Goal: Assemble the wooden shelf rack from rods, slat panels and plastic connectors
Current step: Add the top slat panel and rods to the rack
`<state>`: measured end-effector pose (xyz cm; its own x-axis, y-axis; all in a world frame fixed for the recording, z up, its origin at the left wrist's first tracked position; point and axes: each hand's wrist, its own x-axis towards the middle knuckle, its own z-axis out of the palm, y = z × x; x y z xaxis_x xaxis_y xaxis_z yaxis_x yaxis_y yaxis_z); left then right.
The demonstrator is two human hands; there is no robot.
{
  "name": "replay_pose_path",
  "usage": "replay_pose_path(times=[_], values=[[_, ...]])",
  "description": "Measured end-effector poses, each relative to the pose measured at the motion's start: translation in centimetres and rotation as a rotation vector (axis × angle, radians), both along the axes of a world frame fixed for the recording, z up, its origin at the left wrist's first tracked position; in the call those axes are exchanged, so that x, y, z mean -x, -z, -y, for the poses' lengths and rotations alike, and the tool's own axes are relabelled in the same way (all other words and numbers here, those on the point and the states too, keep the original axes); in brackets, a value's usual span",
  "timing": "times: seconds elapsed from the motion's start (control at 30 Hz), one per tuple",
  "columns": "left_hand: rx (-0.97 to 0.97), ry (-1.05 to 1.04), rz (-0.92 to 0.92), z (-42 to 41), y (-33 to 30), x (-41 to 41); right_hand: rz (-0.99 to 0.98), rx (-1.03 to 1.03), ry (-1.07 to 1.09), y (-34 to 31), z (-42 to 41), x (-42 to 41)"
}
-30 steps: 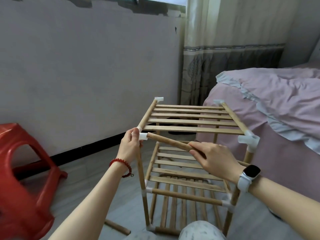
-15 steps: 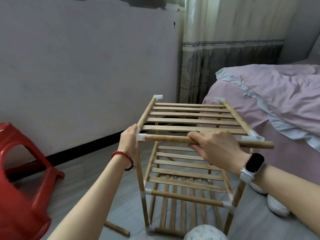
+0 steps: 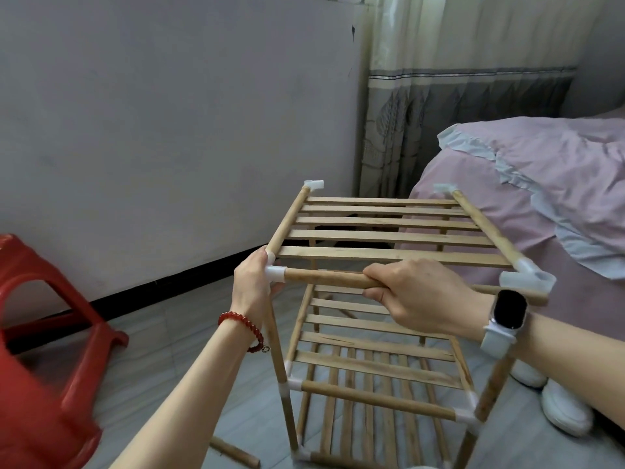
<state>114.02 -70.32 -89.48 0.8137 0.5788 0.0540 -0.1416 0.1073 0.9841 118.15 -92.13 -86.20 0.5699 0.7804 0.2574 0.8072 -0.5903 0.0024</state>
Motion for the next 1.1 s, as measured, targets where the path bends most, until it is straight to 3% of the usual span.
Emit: replay_pose_path(times=[0.17,0.3,0.4,0.53,0.67,0.77,0.83,0.9,1.0,1.1], values=[[-0.026,0.014,-0.033,-0.8,-0.1,0.2,-0.465,-0.077,-0.019,-1.2,-1.6,-1.0],[-0.112,0.034,-0.050,-1.3,-0.1,0.5,-0.612,-0.077,-0.008,-1.4,-2.3,-1.5],[-0.225,0.032,-0.062,-1.2,-0.3,0.8,-0.512,-0.124,-0.022,-0.9,-2.0,-1.2],[-0.472,0.001,-0.150,-0.5,-0.6,1.0,-0.180,-0.128,0.003,0.3,-0.4,0.1],[-0.966,-0.218,-0.181,1.6,-1.3,0.8,-0.243,-0.427,-0.002,0.2,4.2,0.4],[-1.310,-0.270,0.023,4.9,-2.0,0.6,-0.103,-0.728,0.203,-0.4,8.8,-0.2],[-1.427,-0.130,0.168,8.3,-2.7,0.5,-0.107,-0.838,0.484,-1.0,11.8,-1.0],[-1.475,0.090,0.172,11.8,-3.0,0.0,-0.366,-0.906,0.693,-1.1,13.8,-1.9],[-1.520,0.292,0.069,16.0,-3.1,-2.5,-0.916,-0.961,0.756,-0.3,14.5,-2.6],[-1.499,0.403,-0.023,18.7,-3.9,-4.6,-0.989,-0.879,0.738,0.2,14.4,-3.4]])
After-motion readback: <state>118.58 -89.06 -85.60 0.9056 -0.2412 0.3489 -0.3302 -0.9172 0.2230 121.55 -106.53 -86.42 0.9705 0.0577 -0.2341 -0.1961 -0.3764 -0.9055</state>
